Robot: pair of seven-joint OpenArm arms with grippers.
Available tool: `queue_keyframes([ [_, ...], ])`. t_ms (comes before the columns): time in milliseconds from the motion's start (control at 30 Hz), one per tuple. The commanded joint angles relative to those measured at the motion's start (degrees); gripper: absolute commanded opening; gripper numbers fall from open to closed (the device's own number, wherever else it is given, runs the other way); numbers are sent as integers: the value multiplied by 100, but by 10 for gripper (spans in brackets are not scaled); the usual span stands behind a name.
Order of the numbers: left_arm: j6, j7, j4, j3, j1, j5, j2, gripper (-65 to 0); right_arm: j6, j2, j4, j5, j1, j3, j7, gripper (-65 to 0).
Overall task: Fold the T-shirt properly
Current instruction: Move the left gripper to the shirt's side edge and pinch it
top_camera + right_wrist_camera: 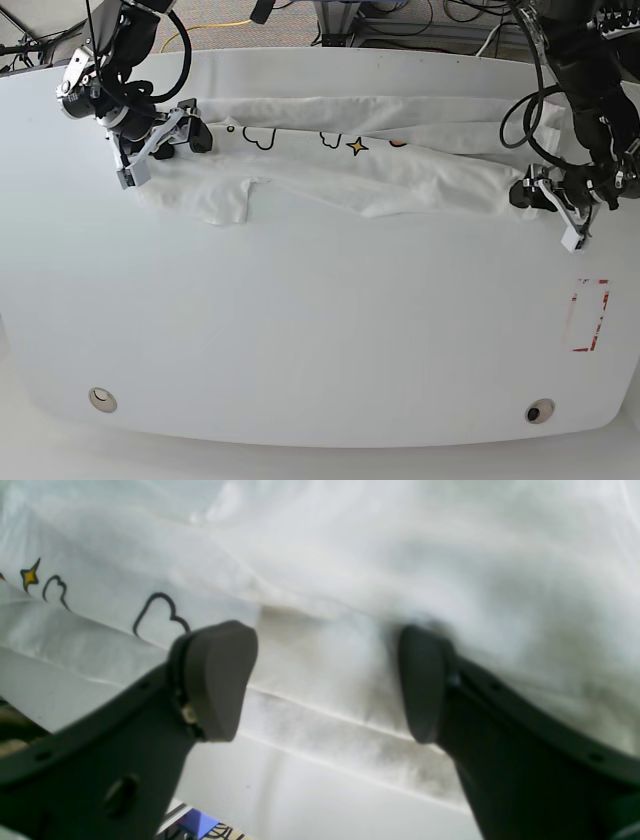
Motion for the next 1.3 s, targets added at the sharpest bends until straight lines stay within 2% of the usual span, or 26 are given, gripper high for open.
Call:
queue_keyframes([
  [0,-6,-31,-115,34,-97,-47,-69,-239,10,65,86,97,49,27,95,-206],
  [233,-6,-22,-150,43,-176,-47,72,-244,10,48,86,97,111,27,86,-206],
  [300,-6,-22,-150,43,-176,-47,72,-274,10,48,86,97,111,36,86,-206],
  [367,-6,-31,-159,43,-185,-21,72,-383,10,48,86,88,120,45,86,-206],
  [467,-6,-31,-159,34,-193,-21,72,-603,10,65,86,88,129,36,86,-206],
  [500,-6,-31,-150,34,-193,-21,72,-624,10,65,86,88,129,36,86,-206],
  [600,-6,-31,-150,17,-202,-30,63,-604,10,65,77,88,129,27,86,-212],
  [667,-6,-31,-89,25,-202,-47,54,-601,10,65,77,88,129,19,86,-243],
  [767,-6,-31,245,25,-185,-47,72,-601,10,56,77,88,120,19,78,-315],
  [967,-6,-5,817,34,-53,-47,81,-601,10,48,69,79,129,19,95,-503],
  [1067,-6,-5,1125,34,0,-47,81,-601,10,48,-195,-150,216,19,113,-595],
  [1267,-6,-5,1661,25,211,-47,81,-601,10,56,-960,-888,383,45,693,-610],
])
